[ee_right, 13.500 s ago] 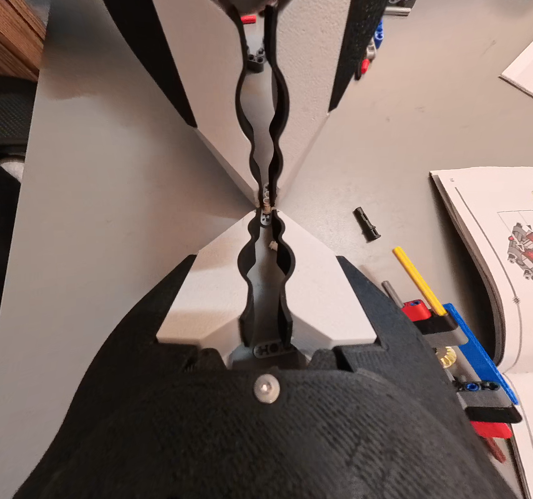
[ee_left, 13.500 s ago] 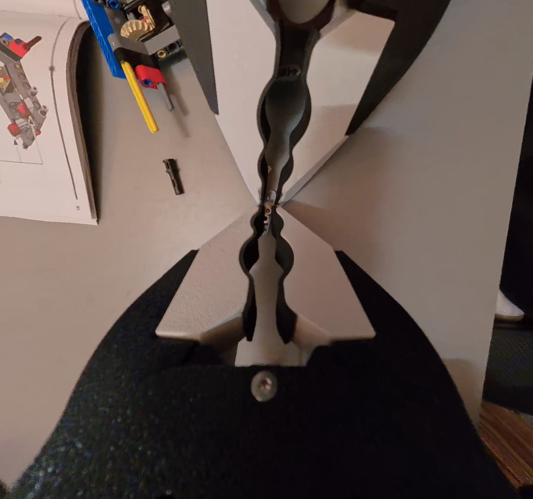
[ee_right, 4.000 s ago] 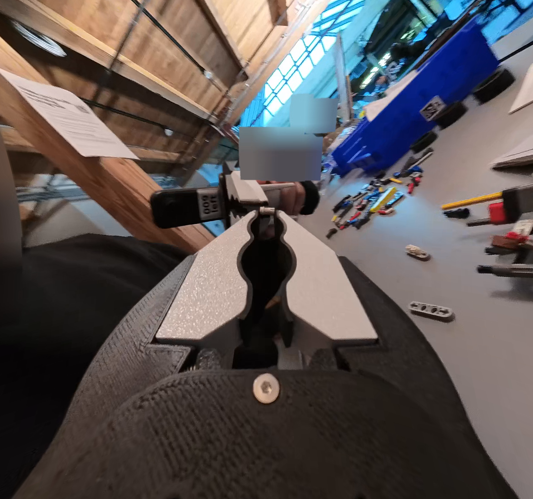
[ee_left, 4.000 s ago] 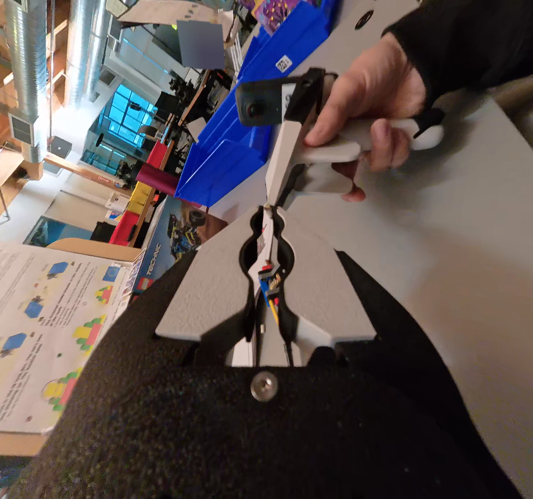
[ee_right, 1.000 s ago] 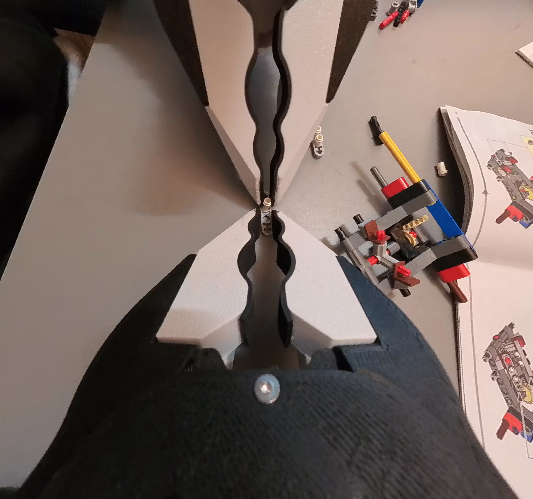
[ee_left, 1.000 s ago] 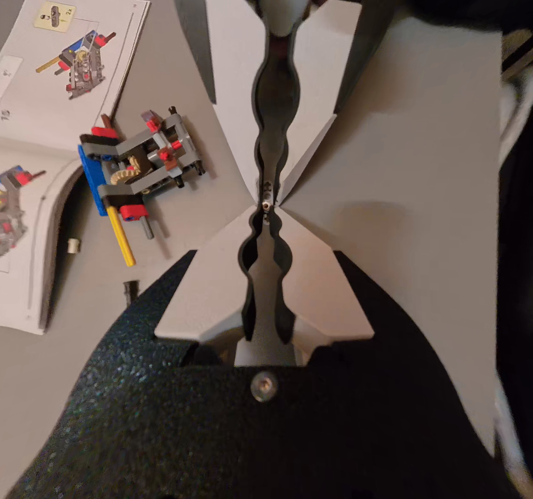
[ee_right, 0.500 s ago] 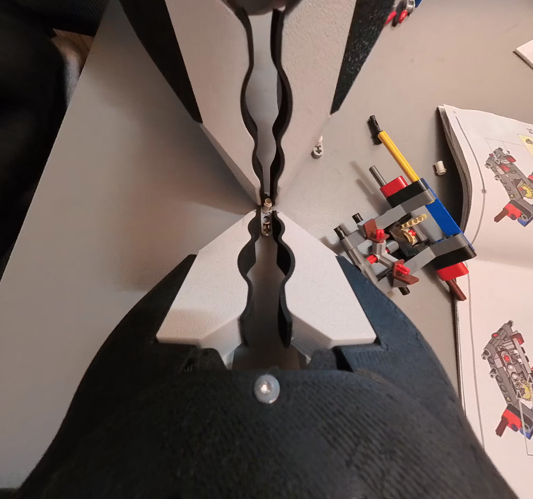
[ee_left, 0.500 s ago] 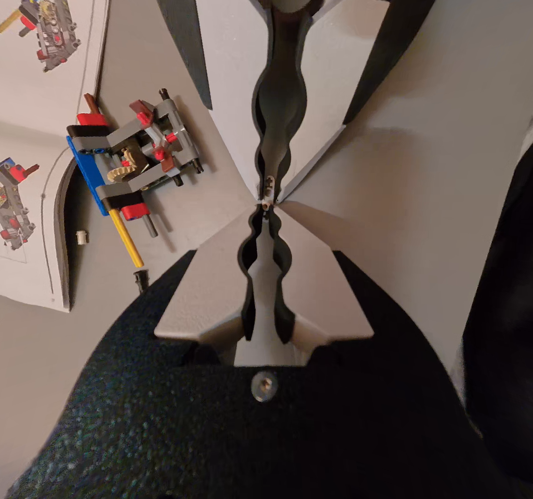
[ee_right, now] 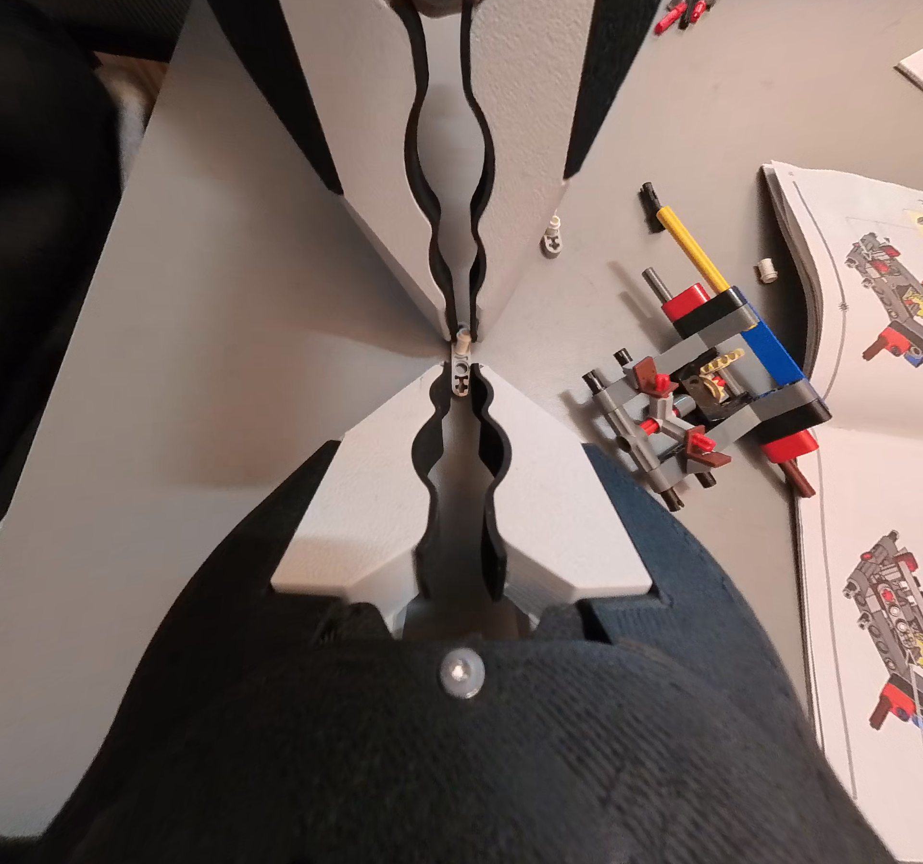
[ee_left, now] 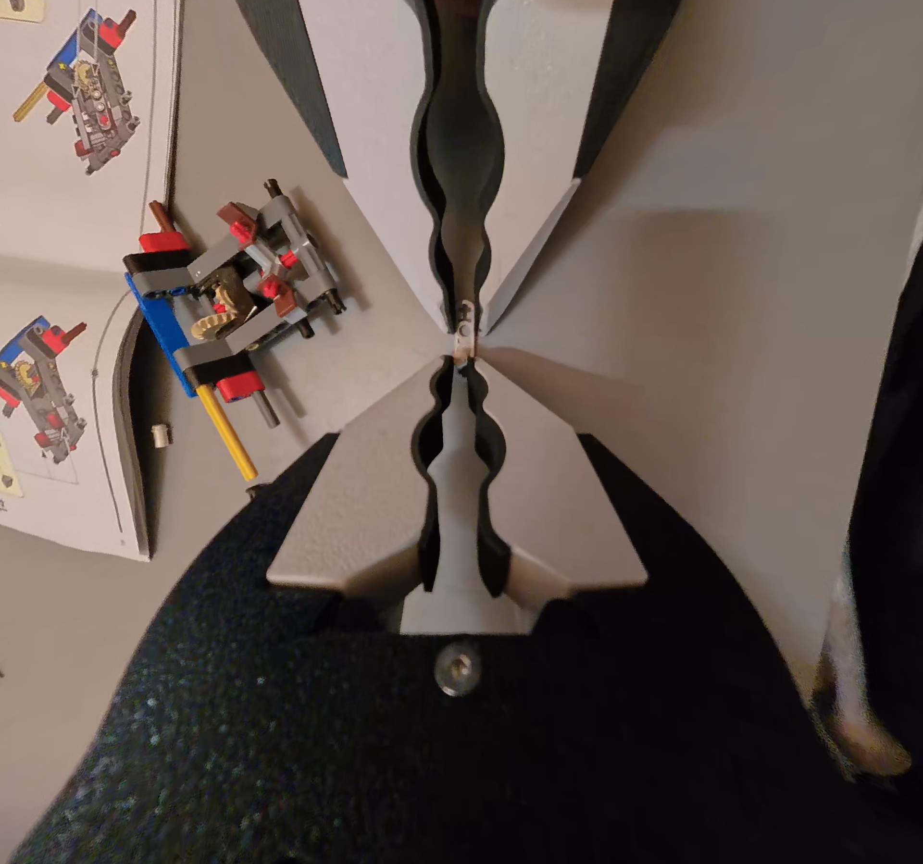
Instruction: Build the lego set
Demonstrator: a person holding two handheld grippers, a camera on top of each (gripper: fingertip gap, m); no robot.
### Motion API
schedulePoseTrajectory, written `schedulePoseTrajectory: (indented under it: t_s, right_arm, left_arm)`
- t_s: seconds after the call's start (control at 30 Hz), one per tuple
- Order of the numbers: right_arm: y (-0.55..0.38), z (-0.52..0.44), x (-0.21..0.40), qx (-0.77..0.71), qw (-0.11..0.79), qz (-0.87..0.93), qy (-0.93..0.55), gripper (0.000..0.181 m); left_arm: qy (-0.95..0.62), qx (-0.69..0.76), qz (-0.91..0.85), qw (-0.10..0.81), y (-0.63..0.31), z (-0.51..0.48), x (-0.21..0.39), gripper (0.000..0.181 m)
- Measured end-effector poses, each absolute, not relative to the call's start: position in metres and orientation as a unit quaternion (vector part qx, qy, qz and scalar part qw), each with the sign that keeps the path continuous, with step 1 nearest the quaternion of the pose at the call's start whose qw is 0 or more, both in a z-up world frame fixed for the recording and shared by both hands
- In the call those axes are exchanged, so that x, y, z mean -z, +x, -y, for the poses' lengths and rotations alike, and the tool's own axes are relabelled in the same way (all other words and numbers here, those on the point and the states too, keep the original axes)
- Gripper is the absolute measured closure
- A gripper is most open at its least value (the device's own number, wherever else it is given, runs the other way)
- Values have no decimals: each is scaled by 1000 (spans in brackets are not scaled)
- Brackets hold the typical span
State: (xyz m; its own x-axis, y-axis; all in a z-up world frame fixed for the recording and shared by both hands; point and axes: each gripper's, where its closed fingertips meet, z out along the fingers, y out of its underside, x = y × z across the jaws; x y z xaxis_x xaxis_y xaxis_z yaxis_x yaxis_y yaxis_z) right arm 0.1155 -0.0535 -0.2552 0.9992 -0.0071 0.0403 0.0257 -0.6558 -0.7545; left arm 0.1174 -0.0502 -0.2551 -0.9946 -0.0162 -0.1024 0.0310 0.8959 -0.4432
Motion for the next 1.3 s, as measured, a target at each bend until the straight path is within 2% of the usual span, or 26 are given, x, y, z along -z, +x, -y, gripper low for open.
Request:
schedulePoseTrajectory:
  t_s: [0.03,0.33,0.47,0.67,0.87,1.17,1.3]
  right_arm:
    - [115,53,255,19,415,5,-910,176]
    - [116,53,255,14,415,2,-910,175]
    - [115,53,255,13,415,2,-910,175]
    - [116,53,255,11,415,1,-910,176]
    - [116,53,255,12,415,1,-910,175]
    - [116,53,255,9,415,-2,-910,175]
    - [116,53,256,10,415,-2,-910,175]
  left_arm:
    - [4,231,-971,53,117,50,255,178]
    - [-9,266,-964,31,116,52,253,178]
    - [9,260,-964,56,120,52,250,179]
    - [73,211,-968,117,124,49,250,179]
    - [109,197,-968,113,119,50,253,179]
    - [271,118,-937,185,122,51,253,180]
    - [299,106,-930,184,122,49,253,180]
